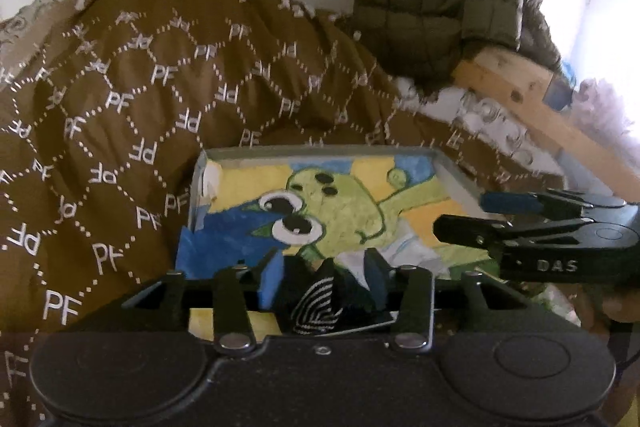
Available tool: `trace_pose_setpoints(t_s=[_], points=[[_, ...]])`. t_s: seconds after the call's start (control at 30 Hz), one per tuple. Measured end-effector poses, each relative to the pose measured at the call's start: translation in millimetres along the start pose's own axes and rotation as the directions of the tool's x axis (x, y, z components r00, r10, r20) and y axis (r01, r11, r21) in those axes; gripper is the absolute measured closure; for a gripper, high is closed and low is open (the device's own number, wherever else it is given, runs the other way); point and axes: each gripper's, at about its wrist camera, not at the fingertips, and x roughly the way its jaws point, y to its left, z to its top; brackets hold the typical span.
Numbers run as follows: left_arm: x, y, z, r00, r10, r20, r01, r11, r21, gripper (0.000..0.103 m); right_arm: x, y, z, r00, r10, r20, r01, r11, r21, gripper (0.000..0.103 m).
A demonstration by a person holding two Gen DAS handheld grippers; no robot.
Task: Organize soft objects
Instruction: 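Open both grippers to drop the sock and white cloth into the tray, then move both grippers back over the pile of soft items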
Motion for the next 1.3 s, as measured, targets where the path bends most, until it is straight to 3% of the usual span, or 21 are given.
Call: trace_pose_setpoints(t_s=[0.27,0.37,0.67,0.97,1.3], points=[[-52,-18,0,0.991,0.004,0.136,-0.003,1.0,-0.004,0.026,-65,2,9,0.994,0.019,0.109,-0.02,1.0,0.015,0.001],[-76,-27,-3,0.984,0.015,0.18,-0.016,1.0,0.004,0.015,-96,4,8,0.986,0.032,0.162,-0.036,0.999,0.025,0.001],[-148,-52,-22,0.951,0.058,0.305,-0.065,0.998,0.011,0.001,-185,20,-12,0.964,0.03,0.265,-0.037,0.999,0.023,0.001],[-195,-90,-76,0.934,0.06,0.352,-0.067,0.998,0.009,0.001,-260,44,-63,0.947,-0.029,0.319,0.021,0.999,0.031,0.001],[-213,-109,-133,0.931,0.073,0.357,-0.074,0.997,-0.013,0.001,-298,73,-128,0.91,-0.173,0.377,0.139,0.984,0.116,0.001]])
